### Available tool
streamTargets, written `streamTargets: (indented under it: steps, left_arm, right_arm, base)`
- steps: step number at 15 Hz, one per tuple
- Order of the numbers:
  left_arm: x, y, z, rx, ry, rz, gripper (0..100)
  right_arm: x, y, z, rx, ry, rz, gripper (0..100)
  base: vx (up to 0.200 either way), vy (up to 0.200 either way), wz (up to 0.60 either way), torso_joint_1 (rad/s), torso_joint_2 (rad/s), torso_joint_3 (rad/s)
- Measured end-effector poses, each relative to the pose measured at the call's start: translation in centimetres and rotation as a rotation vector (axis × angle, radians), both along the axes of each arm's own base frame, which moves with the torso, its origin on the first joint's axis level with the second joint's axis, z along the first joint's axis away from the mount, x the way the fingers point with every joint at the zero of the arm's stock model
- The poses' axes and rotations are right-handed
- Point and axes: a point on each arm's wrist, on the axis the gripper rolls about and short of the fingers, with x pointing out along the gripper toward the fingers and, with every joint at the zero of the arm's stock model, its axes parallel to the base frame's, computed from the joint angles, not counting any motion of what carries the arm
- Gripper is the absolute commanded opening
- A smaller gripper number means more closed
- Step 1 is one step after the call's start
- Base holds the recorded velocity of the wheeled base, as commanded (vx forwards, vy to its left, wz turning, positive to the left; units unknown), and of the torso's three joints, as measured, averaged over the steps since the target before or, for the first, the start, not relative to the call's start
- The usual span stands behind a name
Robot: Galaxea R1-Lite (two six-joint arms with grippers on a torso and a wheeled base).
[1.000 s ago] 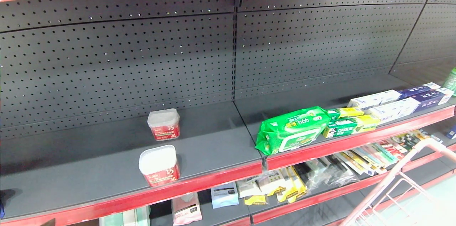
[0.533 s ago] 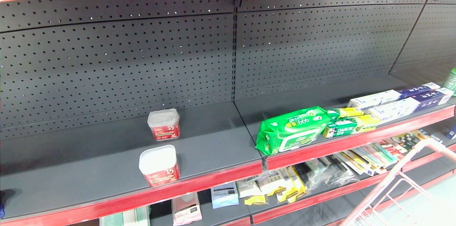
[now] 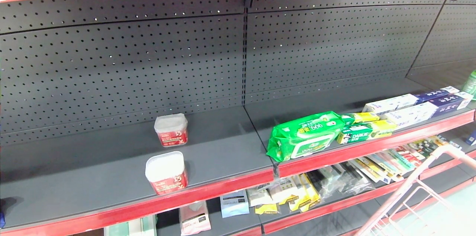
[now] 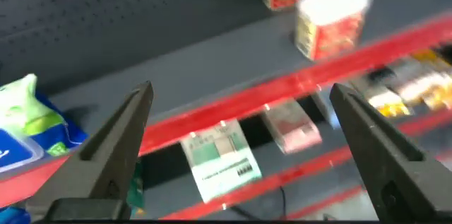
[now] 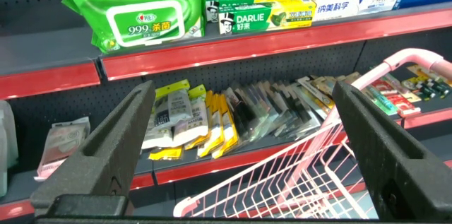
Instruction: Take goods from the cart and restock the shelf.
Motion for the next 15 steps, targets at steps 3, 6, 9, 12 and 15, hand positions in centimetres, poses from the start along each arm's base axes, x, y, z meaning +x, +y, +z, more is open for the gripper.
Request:
streamTargets:
  steps: [3,6,9,12,15]
  left_arm:
    - [0.10,0.27,-0.66,-0.066,-0.013,0.140,100]
    - [0.13,0.28,-0.93,-0.061,-0.009,0.143,100]
    - [0.13,0.28,-0.96,-0.058,-0.009,0.144,100]
    - [0.13,0.27,-0.98,-0.036,-0.005,0.141,100]
    - [0.14,0.24,-0.95,-0.020,-0.005,0.123,100]
  right_arm:
    - [0.00,0.02,0.00,-0.001,0.000,0.010,100]
    - [0.00,0.01,-0.01,0.000,0.001,0.004,100]
    - [0.00,0.01,0.00,-0.001,0.000,0.003,100]
    - [0.00,0.01,-0.01,-0.001,0.001,0.003,100]
    - [0.00,0.01,-0.01,-0.001,0.001,0.003,100]
  base:
    - [0.000,0.000,0.00,0.000,0.00,0.000]
    - [0.000,0.000,0.00,0.000,0.00,0.000]
    - [0.000,0.000,0.00,0.000,0.00,0.000]
    - [0.000,0.000,0.60,0.001,0.00,0.009]
    - [0.000,0.000,0.60,0.012,0.00,0.005]
